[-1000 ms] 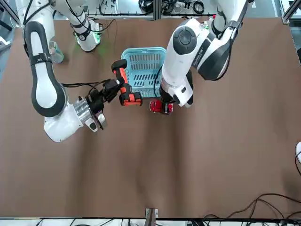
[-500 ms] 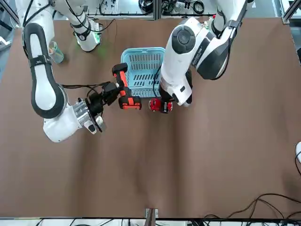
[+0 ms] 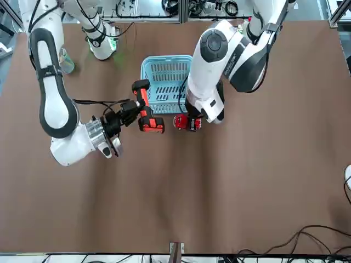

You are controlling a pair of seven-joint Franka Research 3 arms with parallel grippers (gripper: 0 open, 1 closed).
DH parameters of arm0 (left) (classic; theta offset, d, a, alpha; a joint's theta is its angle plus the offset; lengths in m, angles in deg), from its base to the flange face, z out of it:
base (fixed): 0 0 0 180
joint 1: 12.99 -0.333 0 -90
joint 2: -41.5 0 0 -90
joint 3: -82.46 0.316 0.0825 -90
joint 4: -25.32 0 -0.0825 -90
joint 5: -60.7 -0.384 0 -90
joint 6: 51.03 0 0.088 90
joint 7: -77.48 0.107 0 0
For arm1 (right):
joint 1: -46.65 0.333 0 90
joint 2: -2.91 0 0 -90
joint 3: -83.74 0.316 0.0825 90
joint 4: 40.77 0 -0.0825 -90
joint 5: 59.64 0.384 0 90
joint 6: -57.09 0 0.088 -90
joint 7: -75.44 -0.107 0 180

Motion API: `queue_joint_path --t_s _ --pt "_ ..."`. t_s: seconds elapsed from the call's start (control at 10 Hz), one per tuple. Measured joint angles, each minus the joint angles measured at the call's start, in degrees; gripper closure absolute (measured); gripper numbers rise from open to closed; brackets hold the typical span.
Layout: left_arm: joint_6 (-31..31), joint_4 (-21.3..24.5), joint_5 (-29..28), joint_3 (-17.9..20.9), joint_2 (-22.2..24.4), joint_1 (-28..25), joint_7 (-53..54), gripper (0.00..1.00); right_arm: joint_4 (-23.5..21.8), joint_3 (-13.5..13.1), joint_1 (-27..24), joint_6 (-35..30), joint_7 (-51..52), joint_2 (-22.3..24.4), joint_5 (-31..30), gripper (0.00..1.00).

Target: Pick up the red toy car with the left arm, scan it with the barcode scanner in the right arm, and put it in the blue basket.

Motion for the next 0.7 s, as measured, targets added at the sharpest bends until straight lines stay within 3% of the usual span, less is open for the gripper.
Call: queue_joint_path --t_s 0.4,0.7 --pt "-0.04 0.10 0.00 -0.02 0.00 0.00 0.00 0.56 -0.87 0.08 1.79 0.14 -0.05 -0.01 -0.68 0.63" --pt "-0.69 0.15 0.00 -0.07 0.00 0.00 0.00 0.56 2.06 -0.90 1.14 1.15 -3.32 0.04 -9.46 0.63"
